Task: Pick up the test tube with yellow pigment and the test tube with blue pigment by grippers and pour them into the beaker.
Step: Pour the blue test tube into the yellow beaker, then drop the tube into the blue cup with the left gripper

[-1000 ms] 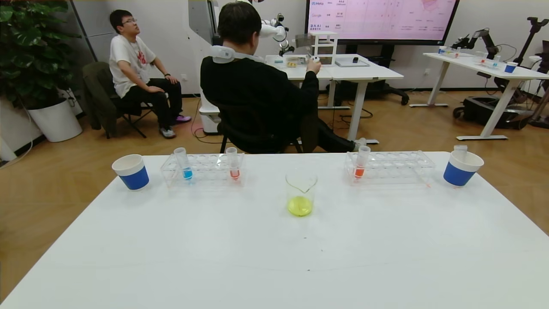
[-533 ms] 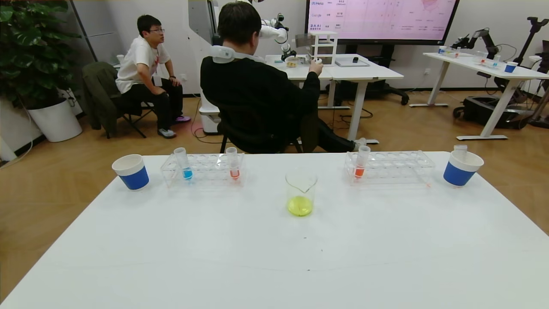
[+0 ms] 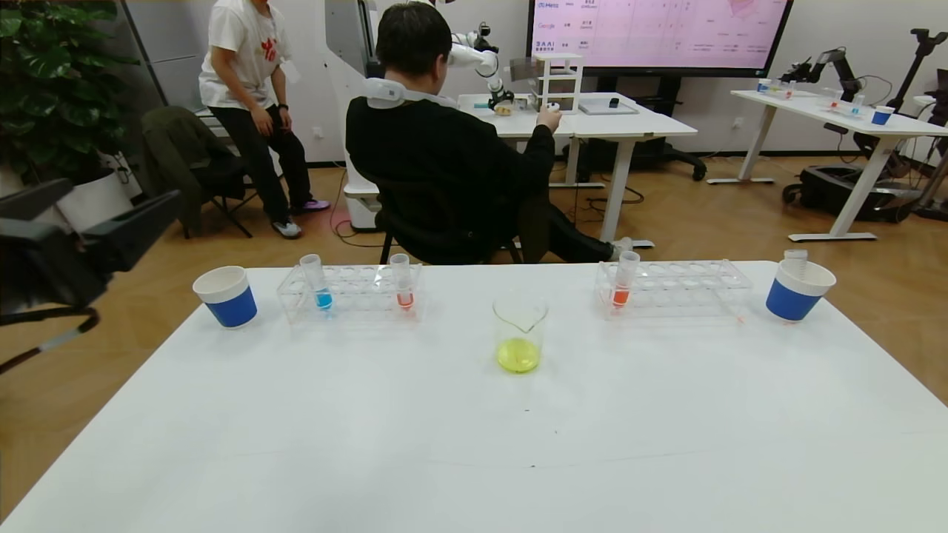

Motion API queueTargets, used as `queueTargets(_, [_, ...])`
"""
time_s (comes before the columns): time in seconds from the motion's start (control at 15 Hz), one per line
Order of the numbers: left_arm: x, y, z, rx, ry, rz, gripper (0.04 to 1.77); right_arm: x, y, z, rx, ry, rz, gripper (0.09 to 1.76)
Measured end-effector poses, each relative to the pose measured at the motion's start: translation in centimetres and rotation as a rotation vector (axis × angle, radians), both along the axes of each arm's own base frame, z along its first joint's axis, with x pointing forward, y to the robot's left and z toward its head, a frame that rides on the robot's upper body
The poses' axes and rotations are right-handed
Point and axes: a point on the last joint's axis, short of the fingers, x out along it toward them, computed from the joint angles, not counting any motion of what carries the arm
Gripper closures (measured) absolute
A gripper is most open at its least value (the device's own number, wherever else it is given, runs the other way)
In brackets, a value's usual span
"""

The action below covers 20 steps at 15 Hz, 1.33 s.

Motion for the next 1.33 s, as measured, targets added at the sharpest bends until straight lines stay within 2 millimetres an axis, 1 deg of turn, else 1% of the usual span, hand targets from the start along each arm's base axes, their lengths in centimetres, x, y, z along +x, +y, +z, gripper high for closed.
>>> queueTargets(0.13, [4.4, -0.2, -1.8, -0.002, 0.029, -0.002, 0.06, 0.0, 0.0, 0.0, 0.000, 0.000, 0.000, 0.11])
queueTargets(0.2, [6.6, -0.3, -2.9, -0.004, 0.033, 0.001, 0.06, 0.0, 0.0, 0.0, 0.000, 0.000, 0.000, 0.11])
queueTargets(0.33, [10.4, -0.7, -5.6, -0.023, 0.034, 0.013, 0.06, 0.0, 0.0, 0.0, 0.000, 0.000, 0.000, 0.11])
queueTargets(0.47, [13.3, -1.3, -8.4, -0.044, 0.029, 0.022, 0.06, 0.0, 0.0, 0.0, 0.000, 0.000, 0.000, 0.11])
queueTargets(0.6, [15.3, -1.9, -11.4, -0.061, 0.045, 0.032, 0.06, 0.0, 0.0, 0.0, 0.000, 0.000, 0.000, 0.11])
queueTargets(0.73, [16.5, -2.2, -14.2, -0.077, 0.073, 0.036, 0.06, 0.0, 0.0, 0.0, 0.000, 0.000, 0.000, 0.11])
queueTargets(0.87, [16.8, -2.4, -17.0, -0.080, 0.140, 0.035, 0.06, 0.0, 0.0, 0.0, 0.000, 0.000, 0.000, 0.11])
queueTargets(1.0, [17.1, -2.4, -18.8, -0.077, 0.183, 0.037, 0.06, 0.0, 0.0, 0.0, 0.000, 0.000, 0.000, 0.11])
queueTargets(1.13, [17.4, -2.5, -19.8, -0.075, 0.207, 0.047, 0.06, 0.0, 0.0, 0.0, 0.000, 0.000, 0.000, 0.11])
queueTargets(1.33, [18.2, -2.5, -20.0, -0.080, 0.194, 0.068, 0.06, 0.0, 0.0, 0.0, 0.000, 0.000, 0.000, 0.11])
